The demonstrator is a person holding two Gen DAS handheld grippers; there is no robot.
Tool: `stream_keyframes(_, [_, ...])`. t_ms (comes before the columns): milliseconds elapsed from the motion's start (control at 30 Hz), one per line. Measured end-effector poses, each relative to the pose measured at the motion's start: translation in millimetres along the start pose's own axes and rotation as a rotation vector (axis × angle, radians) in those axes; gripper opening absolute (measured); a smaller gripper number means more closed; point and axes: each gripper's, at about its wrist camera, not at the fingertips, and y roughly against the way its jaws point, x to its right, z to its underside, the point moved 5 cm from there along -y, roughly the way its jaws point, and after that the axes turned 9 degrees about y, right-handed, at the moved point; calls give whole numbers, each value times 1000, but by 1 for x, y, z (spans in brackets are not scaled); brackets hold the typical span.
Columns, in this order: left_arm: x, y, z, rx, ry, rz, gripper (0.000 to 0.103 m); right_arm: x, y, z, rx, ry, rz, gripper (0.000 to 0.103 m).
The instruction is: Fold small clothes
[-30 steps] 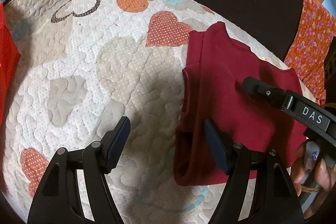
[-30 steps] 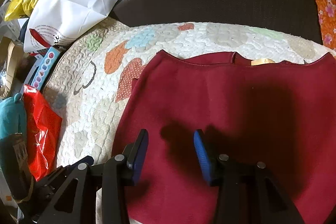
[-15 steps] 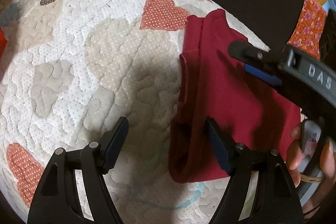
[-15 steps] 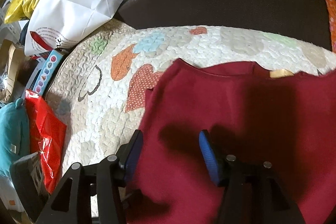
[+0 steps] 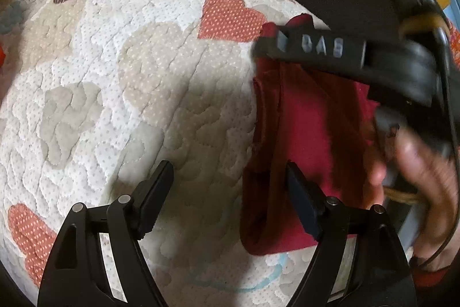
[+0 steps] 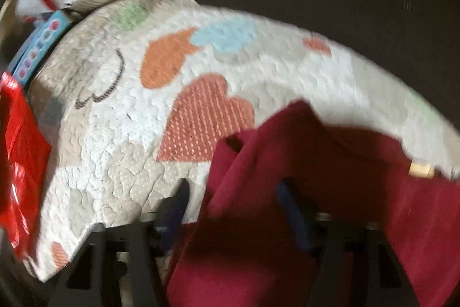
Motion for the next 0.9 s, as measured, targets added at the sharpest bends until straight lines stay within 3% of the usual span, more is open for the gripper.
stream_keyframes(33, [2,0,-2,8,-6,2,79,3,4,2,21,6,-7,23])
stream_keyframes(67, [5,1,-5,18,-17,3,79,9,12,4,49,-23,-72,15])
stream_keyframes(200, [24,2,-19,57,-62,45,79,30,48,11,143,-89,-158,8])
stream_keyframes(367, [49,-12,-22,27,-112,132,79,43,78,12,204,-111,-202,8])
stream_keyframes(433, [49,-24,-19,3,-115,96,79,44,76,12,200,-120,-206,8])
stream_keyframes(467, [45,-27,-19,0,-102,72,79,43,73,13,193,-117,-219,10])
stream_keyframes(533, [38,-25,-18,-5,-83,85,79,39,70,16,175,-109,-245,27])
stream_keyframes(567, [35,-23,-18,-3,-81,79,79,35,67,16,168,-100,-260,45])
stream_keyframes(600, [31,-19,-18,5,-79,61,79,30,63,14,158,-90,-264,49])
stream_keyframes(800, [14,-11,-16,3,-77,8,79,7,8,4,-27,-52,-165,50])
stream_keyframes(900, [12,-11,-15,6,-89,3,80,-1,1,0,4,10,-100,50])
